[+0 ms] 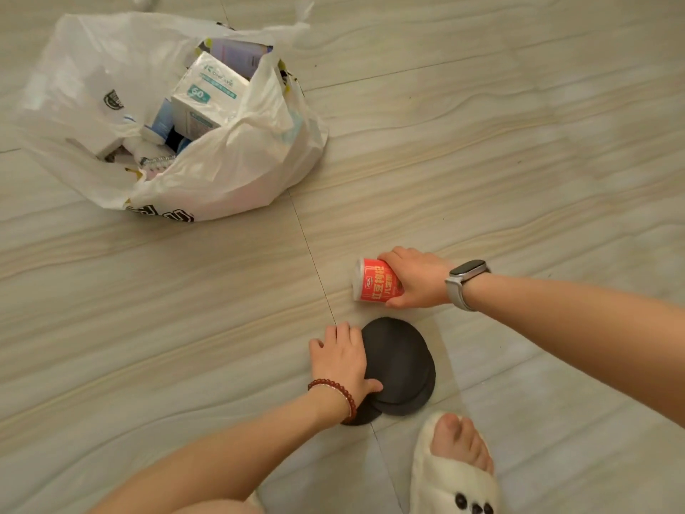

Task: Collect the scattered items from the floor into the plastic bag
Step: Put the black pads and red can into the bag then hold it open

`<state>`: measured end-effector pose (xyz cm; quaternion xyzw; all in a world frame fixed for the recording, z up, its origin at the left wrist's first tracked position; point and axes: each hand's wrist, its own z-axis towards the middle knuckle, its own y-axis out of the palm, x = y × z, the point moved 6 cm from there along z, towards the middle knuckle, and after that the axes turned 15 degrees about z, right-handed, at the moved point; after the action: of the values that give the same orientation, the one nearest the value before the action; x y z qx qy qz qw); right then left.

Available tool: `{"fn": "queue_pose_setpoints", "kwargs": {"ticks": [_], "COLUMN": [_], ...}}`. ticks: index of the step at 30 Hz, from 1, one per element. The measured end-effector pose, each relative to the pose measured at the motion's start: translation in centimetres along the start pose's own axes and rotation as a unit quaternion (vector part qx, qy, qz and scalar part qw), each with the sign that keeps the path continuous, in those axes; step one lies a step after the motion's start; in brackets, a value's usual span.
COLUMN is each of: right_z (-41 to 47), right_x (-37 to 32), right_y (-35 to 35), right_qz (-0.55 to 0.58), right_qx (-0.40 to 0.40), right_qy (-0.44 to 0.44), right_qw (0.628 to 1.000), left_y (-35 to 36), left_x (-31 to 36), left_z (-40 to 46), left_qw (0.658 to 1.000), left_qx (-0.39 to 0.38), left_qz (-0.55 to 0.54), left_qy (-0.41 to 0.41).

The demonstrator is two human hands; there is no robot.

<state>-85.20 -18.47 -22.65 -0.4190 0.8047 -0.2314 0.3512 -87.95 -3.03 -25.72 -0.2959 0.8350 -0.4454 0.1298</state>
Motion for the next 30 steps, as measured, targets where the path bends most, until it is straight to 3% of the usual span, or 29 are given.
{"fn": "queue_pose_setpoints", "kwargs": {"ticks": [5, 11, 16, 18, 21, 26, 30], "right_z": [-0.2, -0.7, -0.8, -0.5, 0.0, 1.8, 4.2], "right_x": [0.7, 1.5, 1.0, 0.1, -1.9, -6.8, -12.0], "right_y": [0.0, -0.5, -2.5, -4.1, -7.1, -13.7, -18.1], "right_qz": [0.007, 0.035, 0.216, 0.29, 0.401, 0.577, 0.652], "right_qx": [0.005, 0.019, 0.081, 0.119, 0.167, 0.266, 0.27], "right_qy": [0.006, 0.026, 0.043, 0.031, 0.024, -0.054, -0.109], "right_qw": [1.0, 0.999, 0.972, 0.949, 0.9, 0.771, 0.7], "left_y": [0.3, 0.2, -2.1, -4.6, -10.3, -19.4, -22.3], "left_x": [0.4, -1.2, -5.9, -8.2, -11.7, -19.1, -25.6], "left_z": [0.8, 0.6, 0.6, 0.5, -0.7, -4.6, -6.0], "left_qw": [0.999, 0.993, 0.972, 0.954, 0.923, 0.843, 0.794], "left_qx": [-0.039, -0.015, -0.022, 0.001, 0.1, 0.276, 0.367], "left_qz": [-0.03, -0.116, -0.234, -0.3, -0.372, -0.461, -0.48], "left_qy": [-0.012, -0.001, -0.022, -0.027, -0.014, -0.002, -0.063]}}
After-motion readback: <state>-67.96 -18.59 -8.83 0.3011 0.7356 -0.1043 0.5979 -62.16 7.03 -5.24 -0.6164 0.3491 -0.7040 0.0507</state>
